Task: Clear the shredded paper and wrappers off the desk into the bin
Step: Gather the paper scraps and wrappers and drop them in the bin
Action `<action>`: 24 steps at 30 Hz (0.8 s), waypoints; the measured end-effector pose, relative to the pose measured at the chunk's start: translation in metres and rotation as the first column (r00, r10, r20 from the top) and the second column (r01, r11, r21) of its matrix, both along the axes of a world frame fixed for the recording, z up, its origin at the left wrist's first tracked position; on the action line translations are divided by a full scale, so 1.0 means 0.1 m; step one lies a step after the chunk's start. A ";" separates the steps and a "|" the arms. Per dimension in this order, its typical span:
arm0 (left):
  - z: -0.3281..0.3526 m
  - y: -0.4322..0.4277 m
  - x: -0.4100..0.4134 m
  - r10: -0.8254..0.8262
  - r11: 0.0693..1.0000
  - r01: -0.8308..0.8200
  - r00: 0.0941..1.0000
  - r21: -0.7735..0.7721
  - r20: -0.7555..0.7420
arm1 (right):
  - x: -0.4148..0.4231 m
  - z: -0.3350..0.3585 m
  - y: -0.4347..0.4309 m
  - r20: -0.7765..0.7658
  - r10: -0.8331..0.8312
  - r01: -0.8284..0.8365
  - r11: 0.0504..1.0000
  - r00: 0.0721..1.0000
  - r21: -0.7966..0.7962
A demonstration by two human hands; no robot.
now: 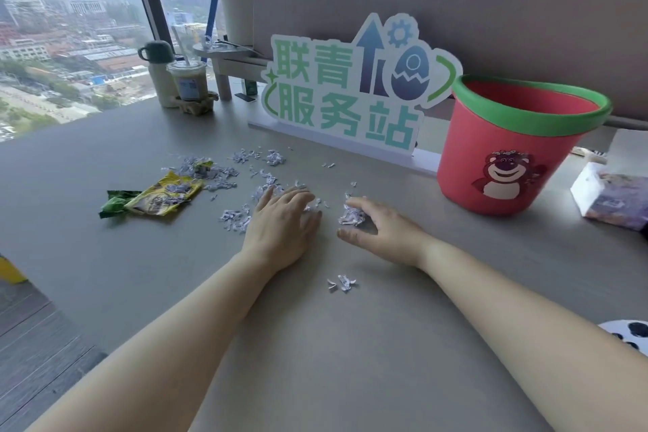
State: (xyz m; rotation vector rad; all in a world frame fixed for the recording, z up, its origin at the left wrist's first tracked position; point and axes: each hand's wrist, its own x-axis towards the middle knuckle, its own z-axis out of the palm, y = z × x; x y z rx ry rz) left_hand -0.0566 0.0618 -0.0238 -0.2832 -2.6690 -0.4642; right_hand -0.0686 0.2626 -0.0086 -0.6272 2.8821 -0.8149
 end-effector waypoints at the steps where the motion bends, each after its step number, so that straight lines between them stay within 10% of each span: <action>1: 0.00 -0.03 0.04 -0.011 1.000 0.011 1.000 0.005 0.000 | 0.05 0.01 0.00 0.009 0.039 -0.040 0.998 0.999 0.052; 8: 0.01 -0.33 0.14 0.078 0.996 -0.084 0.986 0.031 0.150 | 0.30 0.01 -0.08 0.038 0.201 -0.203 0.931 0.979 0.303; 24: -0.03 -1.15 0.22 0.385 0.922 -0.384 0.892 -0.053 0.238 | -0.18 -0.03 -0.78 -0.030 0.097 -0.090 0.979 0.995 0.185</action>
